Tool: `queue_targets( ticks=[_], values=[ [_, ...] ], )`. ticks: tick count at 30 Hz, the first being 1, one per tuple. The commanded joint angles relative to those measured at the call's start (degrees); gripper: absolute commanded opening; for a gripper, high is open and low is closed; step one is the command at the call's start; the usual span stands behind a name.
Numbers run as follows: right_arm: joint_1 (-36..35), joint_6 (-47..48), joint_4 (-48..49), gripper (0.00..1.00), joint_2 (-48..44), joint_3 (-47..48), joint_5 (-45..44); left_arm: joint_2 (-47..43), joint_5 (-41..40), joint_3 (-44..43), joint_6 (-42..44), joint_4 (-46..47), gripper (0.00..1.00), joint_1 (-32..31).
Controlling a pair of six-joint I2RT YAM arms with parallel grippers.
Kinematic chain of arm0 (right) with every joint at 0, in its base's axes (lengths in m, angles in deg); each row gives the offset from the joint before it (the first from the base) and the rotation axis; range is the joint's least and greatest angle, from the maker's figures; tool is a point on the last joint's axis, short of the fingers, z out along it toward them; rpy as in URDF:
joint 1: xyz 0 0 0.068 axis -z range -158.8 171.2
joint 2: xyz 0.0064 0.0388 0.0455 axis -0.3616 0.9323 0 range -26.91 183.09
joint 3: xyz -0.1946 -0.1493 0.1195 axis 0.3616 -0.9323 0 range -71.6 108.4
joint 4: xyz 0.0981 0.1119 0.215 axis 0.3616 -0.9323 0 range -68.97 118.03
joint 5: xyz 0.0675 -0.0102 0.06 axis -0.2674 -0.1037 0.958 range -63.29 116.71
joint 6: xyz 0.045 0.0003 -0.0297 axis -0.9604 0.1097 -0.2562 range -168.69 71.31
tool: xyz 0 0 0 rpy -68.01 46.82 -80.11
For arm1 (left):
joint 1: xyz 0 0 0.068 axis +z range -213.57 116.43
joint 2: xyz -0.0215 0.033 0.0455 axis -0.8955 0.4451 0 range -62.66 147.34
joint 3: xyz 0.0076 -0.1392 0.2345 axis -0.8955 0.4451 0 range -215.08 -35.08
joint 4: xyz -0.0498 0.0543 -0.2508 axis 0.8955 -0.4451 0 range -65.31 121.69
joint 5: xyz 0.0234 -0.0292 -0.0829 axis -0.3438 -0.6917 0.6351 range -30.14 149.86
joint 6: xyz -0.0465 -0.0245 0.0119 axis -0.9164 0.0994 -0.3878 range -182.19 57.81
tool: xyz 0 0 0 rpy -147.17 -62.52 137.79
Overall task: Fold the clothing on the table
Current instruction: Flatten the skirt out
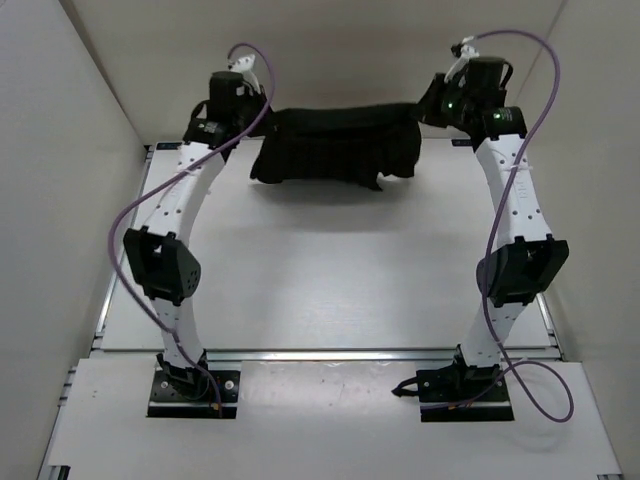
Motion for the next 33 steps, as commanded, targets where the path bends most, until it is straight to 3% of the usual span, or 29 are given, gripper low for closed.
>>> queue_targets(
  ticks=[1, 4, 8, 10, 13, 16, 20, 23, 28, 33],
  values=[
    [-0.60, 3.46, -3.74, 0.00, -2.34, 15.46, 0.14, -9.86, -0.93, -5.31, 2.37, -1.84, 0.00, 1.81],
    [-3.84, 6.26, -3.67, 0.00, -10.48, 12.27, -5.54, -19.88, -6.00, 3.04, 6.13, 2.05, 0.00, -2.38],
    [-10.87, 11.97, 0.46, 0.00, -25.00, -12.20, -17.08, -32.82, -22.24, 16.31, 14.39, 1.88, 0.00, -14.67],
    [-12.02, 11.28, -0.23, 0.00, -33.51, -22.00, -18.49, -42.11, -23.87, 28.32, 13.79, 1.53, 0.00, -18.03],
    [-14.39, 8.48, -2.78, 0.00, -42.66, -33.18, -19.10, -53.45, -22.55, 38.55, 9.58, -0.49, 0.00, -19.54],
    [-15.20, 5.13, -7.34, 0.00, -47.25, -32.25, -17.89, -57.71, -23.96, 36.49, 7.91, -7.32, 0.00, -19.38],
    [-6.79, 5.30, -11.31, 0.00, -39.30, -19.59, -8.24, -50.97, -19.92, 23.32, 7.11, -10.51, 0.00, -13.92],
    [-5.18, 5.65, -12.63, 0.01, -31.30, -14.65, -7.59, -43.42, -18.88, 20.56, 4.92, -9.91, 0.00, -12.79],
    [-3.34, 3.72, -3.51, 0.00, -23.99, -26.83, -0.66, -34.69, -2.98, 33.90, -4.04, -1.13, 0.00, -1.36],
    [-3.16, 3.28, 4.50, 0.00, -13.37, -33.98, 1.36, -25.22, -1.91, 42.44, -4.32, 5.12, 0.00, -0.91]
  ],
)
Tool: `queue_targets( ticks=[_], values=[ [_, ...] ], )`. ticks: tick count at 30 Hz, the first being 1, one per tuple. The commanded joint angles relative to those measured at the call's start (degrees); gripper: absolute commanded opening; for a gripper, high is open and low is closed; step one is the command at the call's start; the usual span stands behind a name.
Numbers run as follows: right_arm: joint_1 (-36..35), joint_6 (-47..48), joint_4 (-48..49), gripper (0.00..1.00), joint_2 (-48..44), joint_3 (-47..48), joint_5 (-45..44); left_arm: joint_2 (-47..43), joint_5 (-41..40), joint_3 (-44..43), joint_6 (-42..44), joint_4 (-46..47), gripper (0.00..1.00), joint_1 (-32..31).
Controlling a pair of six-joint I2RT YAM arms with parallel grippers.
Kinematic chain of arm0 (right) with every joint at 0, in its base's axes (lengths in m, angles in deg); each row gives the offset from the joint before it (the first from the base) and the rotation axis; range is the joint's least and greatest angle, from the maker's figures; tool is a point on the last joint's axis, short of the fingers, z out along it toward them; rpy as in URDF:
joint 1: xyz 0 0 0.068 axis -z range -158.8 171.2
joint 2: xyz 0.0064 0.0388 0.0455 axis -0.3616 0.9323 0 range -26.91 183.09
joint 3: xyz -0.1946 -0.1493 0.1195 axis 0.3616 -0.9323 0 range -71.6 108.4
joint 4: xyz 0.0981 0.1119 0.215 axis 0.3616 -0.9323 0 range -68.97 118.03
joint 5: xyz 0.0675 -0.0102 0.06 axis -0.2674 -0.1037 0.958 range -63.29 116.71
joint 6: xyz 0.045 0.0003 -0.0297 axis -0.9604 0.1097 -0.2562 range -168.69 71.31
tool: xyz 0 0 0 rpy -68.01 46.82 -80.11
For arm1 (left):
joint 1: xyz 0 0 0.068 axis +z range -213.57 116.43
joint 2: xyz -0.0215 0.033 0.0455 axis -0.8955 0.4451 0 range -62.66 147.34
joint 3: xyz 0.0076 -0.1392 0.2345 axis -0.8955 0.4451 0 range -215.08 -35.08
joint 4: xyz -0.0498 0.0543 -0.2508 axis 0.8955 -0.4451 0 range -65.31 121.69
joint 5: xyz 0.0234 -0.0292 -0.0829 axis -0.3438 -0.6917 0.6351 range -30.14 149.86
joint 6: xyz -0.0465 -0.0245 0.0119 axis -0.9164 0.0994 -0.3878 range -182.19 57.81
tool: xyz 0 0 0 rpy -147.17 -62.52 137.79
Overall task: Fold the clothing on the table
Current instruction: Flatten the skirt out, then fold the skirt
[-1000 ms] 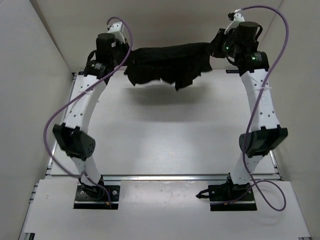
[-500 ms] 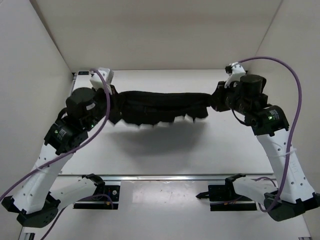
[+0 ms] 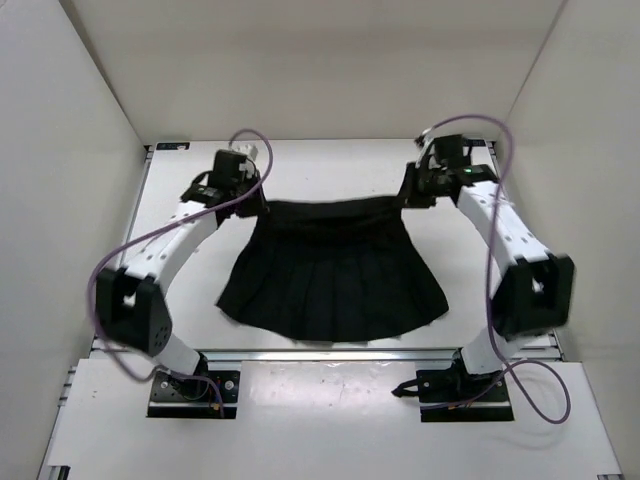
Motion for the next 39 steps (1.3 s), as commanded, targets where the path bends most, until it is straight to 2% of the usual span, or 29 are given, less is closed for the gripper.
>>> queue_targets(
  ticks=[1, 3, 5, 7, 9, 10, 12, 14, 16, 17, 18, 20, 22, 24, 26, 29, 31, 32, 33, 36, 39],
  values=[
    [2.39, -0.59, 6.30, 0.00, 4.80, -0.48, 2.11, 3.71, 2.77, 1.68, -1.45, 4.82, 0.00, 1.97],
    [2.84, -0.94, 6.84, 0.00, 10.58, 5.29, 3.34, 7.40, 3.83, -1.37, -0.32, 6.50, 0.00, 2.50],
    [3.19, -0.51, 6.40, 0.00, 13.84, 12.57, 3.52, 11.81, 1.30, -7.96, 1.26, 5.02, 0.00, 2.25],
    [3.37, -0.07, 5.26, 0.00, 17.02, 21.91, 1.95, 17.33, 0.68, -20.58, 2.67, 1.86, 0.00, 2.33],
    [3.63, 0.20, 1.50, 0.00, 21.57, 37.33, 1.50, 21.03, 0.41, -31.21, 3.73, -1.92, 0.00, 2.94],
    [4.15, 0.03, 0.34, 0.01, 22.90, 41.41, 1.76, 22.53, 0.06, -37.63, 3.65, -2.81, 0.00, 2.69],
    [4.77, -0.67, -2.12, 0.00, 25.63, 53.97, 2.55, 23.25, -0.46, -45.30, 4.61, -4.04, 0.00, 2.86],
    [6.17, -1.03, -1.78, 0.00, 23.98, 54.72, 3.52, 20.98, -2.31, -48.94, 5.22, -3.00, 0.00, 2.69],
    [6.53, -0.33, 0.41, 0.00, 18.99, 49.31, 2.82, 16.78, -2.23, -44.85, 5.32, 1.98, 0.00, 2.25],
    [6.53, 0.28, 0.94, 0.00, 17.22, 47.53, 1.95, 13.00, -2.14, -38.99, 5.14, 3.76, 0.00, 2.16],
    [6.97, 0.90, 1.73, 0.00, 14.25, 42.38, 1.68, 10.70, -1.97, -35.79, 4.88, 7.95, 0.00, 1.81],
    [7.41, 0.82, 3.58, 0.00, 8.53, 33.49, 2.20, 4.03, -3.19, -23.34, 5.06, 13.08, 0.00, 1.11],
    [7.06, 3.00, 5.68, 0.00, 3.09, 19.47, 1.77, 0.23, -3.37, -16.27, 5.93, 14.15, 0.00, 0.57],
    [4.61, 3.80, 8.05, 0.00, -4.55, 7.52, -0.68, -5.55, -4.25, -5.06, 6.89, 14.23, 0.00, -2.05],
    [2.76, 3.20, 9.55, 0.00, -10.01, -7.17, -0.79, -9.85, -4.34, 2.68, 6.46, 12.40, 0.00, -3.47],
    [-0.67, 1.00, 6.59, 0.00, -18.79, -18.89, -0.69, -18.03, -6.25, 13.16, 5.58, 6.19, 0.00, -9.08],
    [-5.05, -1.89, 4.91, 0.00, -24.35, -22.25, -2.36, -24.27, -15.54, 15.21, 4.71, 0.21, 0.00, -18.89],
    [-5.94, -3.30, 4.29, 0.00, -27.24, -22.53, -2.80, -25.43, -16.28, 15.13, 3.74, -2.87, 0.00, -20.50],
    [-6.21, -4.01, 4.29, 0.00, -28.57, -22.27, -2.72, -26.83, -14.72, 14.60, 3.39, -3.68, 0.00, -19.82],
    [-1.93, -4.90, 6.03, 0.00, -25.88, -20.77, 3.23, -26.77, -2.88, 15.56, 1.28, -2.21, 0.00, -8.79],
    [0.46, -4.37, 8.67, 0.00, -17.90, -22.00, 5.10, -20.55, -1.88, 16.62, 1.71, 0.70, 0.00, -3.66]
  ],
)
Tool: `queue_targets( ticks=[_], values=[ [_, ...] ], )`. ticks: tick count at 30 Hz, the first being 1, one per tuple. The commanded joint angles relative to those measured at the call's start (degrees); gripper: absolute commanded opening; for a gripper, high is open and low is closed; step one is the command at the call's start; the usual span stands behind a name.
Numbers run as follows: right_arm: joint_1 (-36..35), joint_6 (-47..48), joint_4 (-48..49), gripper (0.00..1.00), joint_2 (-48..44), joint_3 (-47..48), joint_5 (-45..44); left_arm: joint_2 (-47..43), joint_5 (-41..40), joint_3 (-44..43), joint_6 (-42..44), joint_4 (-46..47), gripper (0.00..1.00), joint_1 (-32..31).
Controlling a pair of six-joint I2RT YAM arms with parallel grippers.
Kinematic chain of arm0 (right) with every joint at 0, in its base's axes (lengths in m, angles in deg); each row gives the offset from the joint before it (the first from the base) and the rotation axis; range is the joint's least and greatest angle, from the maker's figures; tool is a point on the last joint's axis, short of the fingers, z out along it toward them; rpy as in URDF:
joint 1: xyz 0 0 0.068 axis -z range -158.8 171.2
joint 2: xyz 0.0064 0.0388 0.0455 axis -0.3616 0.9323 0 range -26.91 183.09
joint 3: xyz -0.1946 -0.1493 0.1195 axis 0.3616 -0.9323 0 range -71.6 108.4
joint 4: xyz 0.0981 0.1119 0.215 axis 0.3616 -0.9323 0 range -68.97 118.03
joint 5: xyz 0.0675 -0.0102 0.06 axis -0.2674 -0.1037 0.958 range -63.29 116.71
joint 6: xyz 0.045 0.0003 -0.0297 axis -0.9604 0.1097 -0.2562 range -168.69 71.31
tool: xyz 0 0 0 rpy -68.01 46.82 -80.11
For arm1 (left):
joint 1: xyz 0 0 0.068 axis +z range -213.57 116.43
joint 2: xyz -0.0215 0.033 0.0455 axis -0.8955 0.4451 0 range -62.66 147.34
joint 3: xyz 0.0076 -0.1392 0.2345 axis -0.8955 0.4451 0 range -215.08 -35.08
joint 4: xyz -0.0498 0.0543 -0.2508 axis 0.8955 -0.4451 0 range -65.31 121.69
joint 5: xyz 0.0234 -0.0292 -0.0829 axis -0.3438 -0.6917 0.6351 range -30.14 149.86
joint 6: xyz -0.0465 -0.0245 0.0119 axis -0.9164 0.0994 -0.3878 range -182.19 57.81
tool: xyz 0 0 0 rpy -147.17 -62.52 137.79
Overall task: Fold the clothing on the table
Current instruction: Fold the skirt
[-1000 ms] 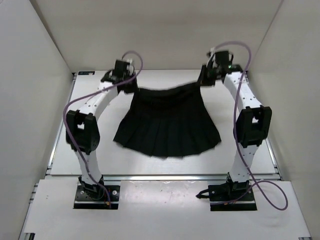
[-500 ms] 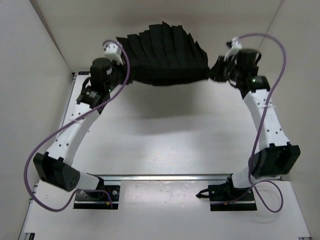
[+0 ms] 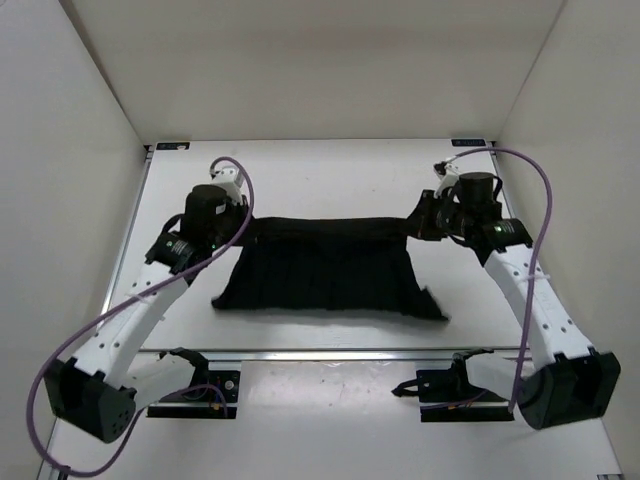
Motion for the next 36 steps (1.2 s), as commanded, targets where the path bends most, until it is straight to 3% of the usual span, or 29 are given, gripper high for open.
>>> queue_targets(
  ticks=[1, 7, 9, 11, 18, 20, 22, 25, 28, 33, 36],
  values=[
    [2.80, -0.98, 6.06, 0.00, 8.31, 0.44, 2.61, 8.14, 2.43, -0.71, -1.08, 2.56, 0.00, 6.27],
    [3.77, -0.37, 8.60, 0.00, 26.85, 6.40, 4.55, 26.60, 8.05, -3.33, -2.58, 7.21, 0.00, 10.86],
    [5.61, -0.02, 7.56, 0.00, 31.43, 10.87, 5.60, 31.71, 8.84, -7.99, -1.62, 6.61, 0.00, 11.03],
    [7.46, -0.10, 6.42, 0.00, 36.78, 17.82, 6.13, 38.55, 8.06, -19.02, -0.91, 4.50, 0.00, 10.68],
    [10.90, -0.36, -0.26, 0.00, 52.78, 60.52, 6.13, 55.52, 6.21, -58.91, 1.02, -2.26, 0.00, 12.70],
    [10.98, -1.33, -2.28, 0.00, 55.68, 73.07, 6.75, 56.42, 5.51, -65.37, 2.34, -2.97, 0.00, 12.70],
    [10.98, -1.33, -2.47, 0.00, 55.18, 76.71, 7.10, 52.76, 5.85, -64.10, 3.47, -0.79, 0.00, 13.05],
    [10.81, 1.47, -2.64, 0.00, 50.96, 72.44, 5.53, 45.47, 4.55, -56.20, 4.53, 4.40, 0.00, 12.18],
    [9.32, 4.89, -1.94, 0.00, 42.45, 59.01, 1.14, 38.62, 0.17, -46.55, 8.92, 5.81, 0.00, 9.03],
    [7.82, 4.21, 7.90, 0.00, 22.70, 19.41, 0.58, 25.88, -2.23, -22.40, 8.15, 5.73, 0.00, 3.57],
    [6.59, 0.52, 6.34, 0.00, 11.89, 4.01, 1.48, 15.43, -5.12, -7.98, 4.99, 2.23, 0.00, -1.96]
  ],
)
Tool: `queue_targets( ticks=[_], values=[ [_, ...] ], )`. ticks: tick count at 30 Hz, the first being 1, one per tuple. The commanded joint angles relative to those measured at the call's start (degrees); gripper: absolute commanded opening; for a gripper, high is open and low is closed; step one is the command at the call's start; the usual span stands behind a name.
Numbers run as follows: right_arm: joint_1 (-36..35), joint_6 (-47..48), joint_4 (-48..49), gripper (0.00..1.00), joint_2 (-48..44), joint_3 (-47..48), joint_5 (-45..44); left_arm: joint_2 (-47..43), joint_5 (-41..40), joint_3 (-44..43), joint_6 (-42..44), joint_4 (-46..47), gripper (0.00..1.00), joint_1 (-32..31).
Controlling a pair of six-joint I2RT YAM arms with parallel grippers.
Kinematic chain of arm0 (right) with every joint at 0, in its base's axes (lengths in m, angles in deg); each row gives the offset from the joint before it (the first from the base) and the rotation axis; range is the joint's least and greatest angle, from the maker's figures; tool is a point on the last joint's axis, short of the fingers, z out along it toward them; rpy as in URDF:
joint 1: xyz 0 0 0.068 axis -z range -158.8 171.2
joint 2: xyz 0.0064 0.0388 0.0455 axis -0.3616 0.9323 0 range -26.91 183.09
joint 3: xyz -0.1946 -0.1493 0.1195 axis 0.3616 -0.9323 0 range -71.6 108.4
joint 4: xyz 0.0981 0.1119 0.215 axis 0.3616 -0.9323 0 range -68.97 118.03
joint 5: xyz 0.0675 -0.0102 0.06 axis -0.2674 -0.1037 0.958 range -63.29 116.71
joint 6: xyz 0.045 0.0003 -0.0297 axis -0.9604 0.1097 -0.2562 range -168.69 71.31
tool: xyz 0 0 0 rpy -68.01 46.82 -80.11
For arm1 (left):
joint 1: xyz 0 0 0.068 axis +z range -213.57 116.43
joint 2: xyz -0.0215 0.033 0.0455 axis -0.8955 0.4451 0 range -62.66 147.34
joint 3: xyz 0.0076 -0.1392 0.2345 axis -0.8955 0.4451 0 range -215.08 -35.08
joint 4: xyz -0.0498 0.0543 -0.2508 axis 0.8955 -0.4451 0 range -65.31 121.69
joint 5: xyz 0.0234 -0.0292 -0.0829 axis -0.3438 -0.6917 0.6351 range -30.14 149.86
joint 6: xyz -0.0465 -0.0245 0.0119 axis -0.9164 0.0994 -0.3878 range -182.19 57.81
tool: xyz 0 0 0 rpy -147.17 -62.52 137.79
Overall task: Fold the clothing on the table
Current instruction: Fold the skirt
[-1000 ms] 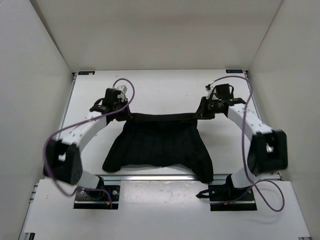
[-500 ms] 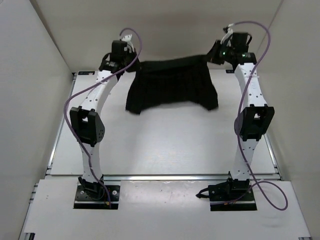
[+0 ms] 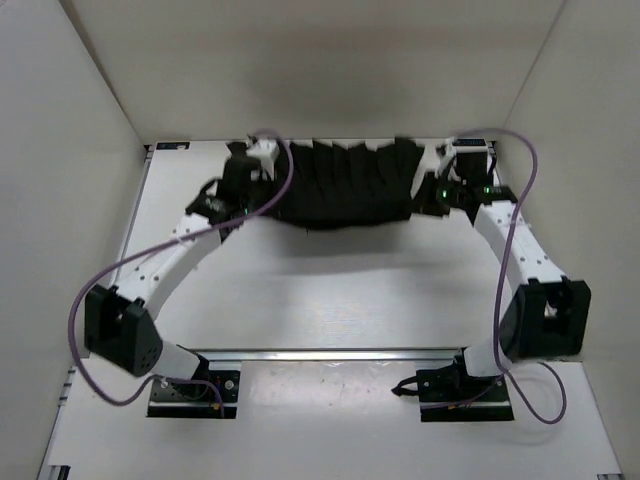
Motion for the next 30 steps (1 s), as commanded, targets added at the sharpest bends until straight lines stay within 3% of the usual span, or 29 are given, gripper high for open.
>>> queue_targets(
  ticks=[1, 4, 7, 10, 18, 26, 28, 29, 30],
  values=[
    [-2.63, -2.46, 0.47, 0.00, -11.55, -12.38, -1.34, -12.77, -5.86, 12.48, -2.21, -5.52, 0.00, -6.38],
    [-7.12, -6.50, -2.52, 0.00, -23.41, -18.72, -2.49, -21.57, -4.66, 15.93, -7.65, -11.06, 0.00, -9.30],
    [-7.48, -9.14, -4.28, 0.00, -24.24, -20.48, 0.49, -24.24, 3.05, 16.90, -10.47, -12.12, 0.00, -3.00],
    [-6.69, -8.00, -2.80, 0.00, -18.37, -23.90, 2.25, -20.66, 7.13, 19.36, -10.13, -12.12, 0.00, 3.87],
    [-3.79, -6.24, 1.96, 0.00, 0.70, -21.91, 3.66, -2.91, 11.61, 24.56, -10.48, -7.55, 0.00, 7.30],
    [-2.39, -4.04, -0.06, 0.00, 7.49, -14.60, 4.28, 2.91, 11.26, 20.34, -8.64, -6.68, 0.00, 9.32],
    [-1.77, -3.96, 0.46, 0.07, 7.15, -13.81, 5.06, 4.49, 12.75, 18.32, -7.67, -6.68, 0.08, 10.82],
    [-0.81, -4.30, 1.94, 0.21, 6.97, -13.90, 5.24, 4.59, 13.10, 17.61, -7.49, -6.59, 0.28, 11.08],
    [-0.71, -4.57, 3.52, 0.25, 6.27, -13.98, 6.12, 5.02, 13.28, 16.30, -7.14, -6.33, 0.46, 10.82]
  ],
)
